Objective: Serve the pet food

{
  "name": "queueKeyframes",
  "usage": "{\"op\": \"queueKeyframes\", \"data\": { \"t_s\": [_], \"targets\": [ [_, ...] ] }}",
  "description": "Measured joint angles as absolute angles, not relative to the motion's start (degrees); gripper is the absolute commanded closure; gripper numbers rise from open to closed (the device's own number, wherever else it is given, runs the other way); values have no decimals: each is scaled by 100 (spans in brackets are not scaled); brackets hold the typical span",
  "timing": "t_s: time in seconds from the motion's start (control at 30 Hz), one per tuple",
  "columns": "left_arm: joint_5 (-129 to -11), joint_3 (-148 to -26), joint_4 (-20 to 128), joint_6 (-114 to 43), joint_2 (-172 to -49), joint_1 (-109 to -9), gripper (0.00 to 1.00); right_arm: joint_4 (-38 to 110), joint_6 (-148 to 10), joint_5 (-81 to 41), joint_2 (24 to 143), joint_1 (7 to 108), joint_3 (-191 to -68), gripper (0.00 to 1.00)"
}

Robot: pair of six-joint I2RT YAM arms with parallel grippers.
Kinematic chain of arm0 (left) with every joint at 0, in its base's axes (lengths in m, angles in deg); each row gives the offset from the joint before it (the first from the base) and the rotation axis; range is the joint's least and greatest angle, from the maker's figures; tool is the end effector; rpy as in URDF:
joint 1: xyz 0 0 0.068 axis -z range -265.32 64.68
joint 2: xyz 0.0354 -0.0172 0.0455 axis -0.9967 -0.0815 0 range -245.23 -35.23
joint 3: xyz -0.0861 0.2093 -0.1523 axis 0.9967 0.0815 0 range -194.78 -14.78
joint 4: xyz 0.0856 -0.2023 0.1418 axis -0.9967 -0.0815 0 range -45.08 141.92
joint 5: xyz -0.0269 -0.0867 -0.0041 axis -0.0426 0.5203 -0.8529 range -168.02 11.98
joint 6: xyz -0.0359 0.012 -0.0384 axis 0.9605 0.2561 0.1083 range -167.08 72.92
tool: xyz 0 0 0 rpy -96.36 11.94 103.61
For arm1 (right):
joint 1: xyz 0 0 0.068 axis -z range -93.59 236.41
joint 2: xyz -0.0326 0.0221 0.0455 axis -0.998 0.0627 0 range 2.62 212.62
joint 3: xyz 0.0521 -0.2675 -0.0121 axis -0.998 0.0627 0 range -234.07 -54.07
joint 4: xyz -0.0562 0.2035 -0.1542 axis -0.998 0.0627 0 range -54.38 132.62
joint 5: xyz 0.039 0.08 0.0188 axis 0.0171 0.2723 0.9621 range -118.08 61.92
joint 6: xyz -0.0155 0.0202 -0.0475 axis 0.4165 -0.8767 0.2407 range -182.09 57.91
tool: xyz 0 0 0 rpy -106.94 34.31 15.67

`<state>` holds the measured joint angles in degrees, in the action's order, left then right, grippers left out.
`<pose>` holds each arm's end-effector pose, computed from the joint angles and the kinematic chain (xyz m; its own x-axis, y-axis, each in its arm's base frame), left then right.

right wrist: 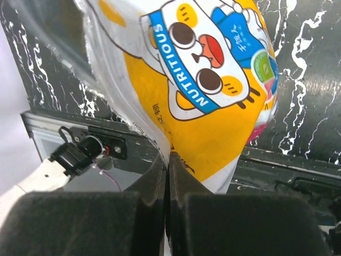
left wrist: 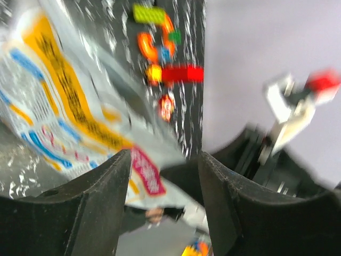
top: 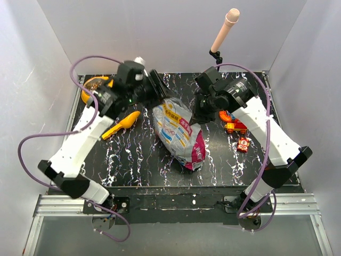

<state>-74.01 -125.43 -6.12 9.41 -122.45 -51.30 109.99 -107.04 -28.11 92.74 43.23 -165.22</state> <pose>0.2458 -0.1689 0.4674 -0.7651 -0.4870 -0.4212 -0.0580 0.7037 -0.7081 0.2138 0.2006 0.4335 -0.8972 0.1268 -0.4230 -0.0709 0.9041 0.4214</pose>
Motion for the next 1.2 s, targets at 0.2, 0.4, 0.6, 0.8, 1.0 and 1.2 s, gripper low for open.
{"op": "queueKeyframes", "data": {
  "t_s": [0.2,0.4,0.6,0.8,1.0,1.2],
  "targets": [
    [-7244,-11199,242,576,-11224,-3955,38,11565,-11347,-3148,9408,4356,-17279,99],
    [-7239,-10985,524,27,-10686,-3681,53,11213,-11832,-3106,9395,4347,-17132,99],
    [-7357,-10674,393,-814,-10162,-3681,37,10606,-12204,-3086,9565,4157,-16955,99],
    [-7451,-10517,236,-1518,-10144,-3609,44,10708,-12400,-3305,10278,3750,-17613,99],
    [-7596,-9942,220,-2080,-10057,-3559,47,10645,-12682,-3412,10811,3495,-18094,99],
    [-8127,-9562,172,-2606,-9854,-3557,62,10597,-12980,-3456,10811,3501,-18092,99]
  ]
}}
